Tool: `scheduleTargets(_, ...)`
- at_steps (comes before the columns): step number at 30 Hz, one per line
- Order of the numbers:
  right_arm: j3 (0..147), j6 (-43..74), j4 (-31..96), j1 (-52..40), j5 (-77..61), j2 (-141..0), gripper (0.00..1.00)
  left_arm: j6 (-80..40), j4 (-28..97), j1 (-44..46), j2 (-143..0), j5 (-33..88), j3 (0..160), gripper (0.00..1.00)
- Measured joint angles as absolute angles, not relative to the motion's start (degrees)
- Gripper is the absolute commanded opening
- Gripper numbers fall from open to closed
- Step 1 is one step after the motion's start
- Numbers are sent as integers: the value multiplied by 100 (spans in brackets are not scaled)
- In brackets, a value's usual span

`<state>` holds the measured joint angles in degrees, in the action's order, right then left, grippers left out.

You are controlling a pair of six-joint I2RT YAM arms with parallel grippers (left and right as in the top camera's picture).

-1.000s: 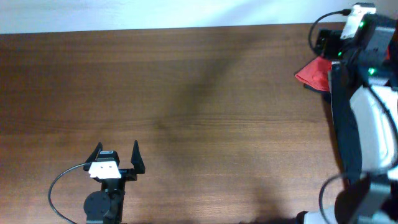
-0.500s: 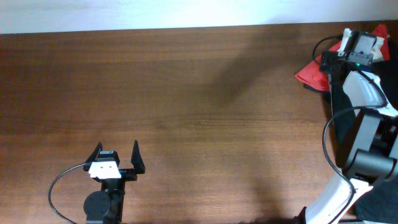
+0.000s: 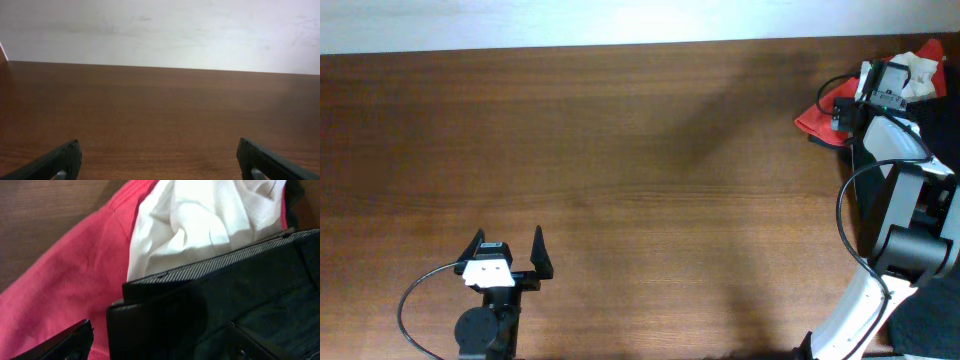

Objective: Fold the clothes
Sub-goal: 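Reach the right gripper to the black trousers on the clothes pile, then close the right gripper on the black trousers' waistband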

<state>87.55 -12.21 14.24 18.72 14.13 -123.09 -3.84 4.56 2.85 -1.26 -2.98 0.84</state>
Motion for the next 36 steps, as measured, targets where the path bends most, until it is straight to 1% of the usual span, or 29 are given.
scheduleTargets(2, 8755, -1223, 1448, 1872, 1413, -12344, 87, -384, 456, 285, -126, -298, 84, 99)
scheduleTargets(3, 8755, -1223, 1452, 1872, 1413, -12383, 85, -384, 456, 285, -126, -298, 84, 99)
scheduleTargets(5, 8755, -1223, 1457, 1872, 1413, -12453, 75, -384, 456, 285, -126, -298, 84, 99)
scheduleTargets(6, 8755, -1210, 1468, 1872, 1417, -12508, 68, -384, 456, 285, -126, -298, 84, 99)
scheduleTargets(7, 8755, -1232, 1479, 1872, 1424, -12527, 65, -384, 456, 285, -126, -298, 84, 99)
scheduleTargets(12, 8757, -1219, 1472, 1872, 1522, -12532, 64, -384, 456, 285, -126, -298, 84, 99)
scheduleTargets(15, 8757, -1216, 1472, 1872, 1525, -12532, 60, -384, 456, 283, -126, -298, 84, 99)
scheduleTargets(18, 8757, -1216, 1472, 1872, 1546, -12532, 62, -384, 456, 285, -126, -298, 84, 99)
scheduleTargets(21, 8757, -1212, 1472, 1872, 1546, -12532, 59, -384, 456, 285, -126, -298, 84, 99)
scheduleTargets(25, 8757, -1219, 1472, 1872, 1562, -12532, 59, -384, 456, 283, -126, -298, 84, 99)
scheduleTargets(27, 8757, -1216, 1476, 1872, 1562, -12532, 51, -384, 456, 285, -126, -298, 84, 99)
scheduleTargets(28, 8757, -1210, 1496, 1872, 1564, -12532, 49, -384, 456, 285, -126, -298, 84, 99)
scheduleTargets(32, 8759, -1203, 1542, 1872, 1566, -12532, 49, -384, 456, 285, -126, -298, 84, 99)
scheduleTargets(35, 8759, -1199, 1544, 1872, 1566, -12532, 42, -384, 456, 285, -126, -298, 84, 99)
scheduleTargets(36, 8759, -1192, 1546, 1872, 1568, -12532, 42, -384, 456, 285, -126, -298, 84, 99)
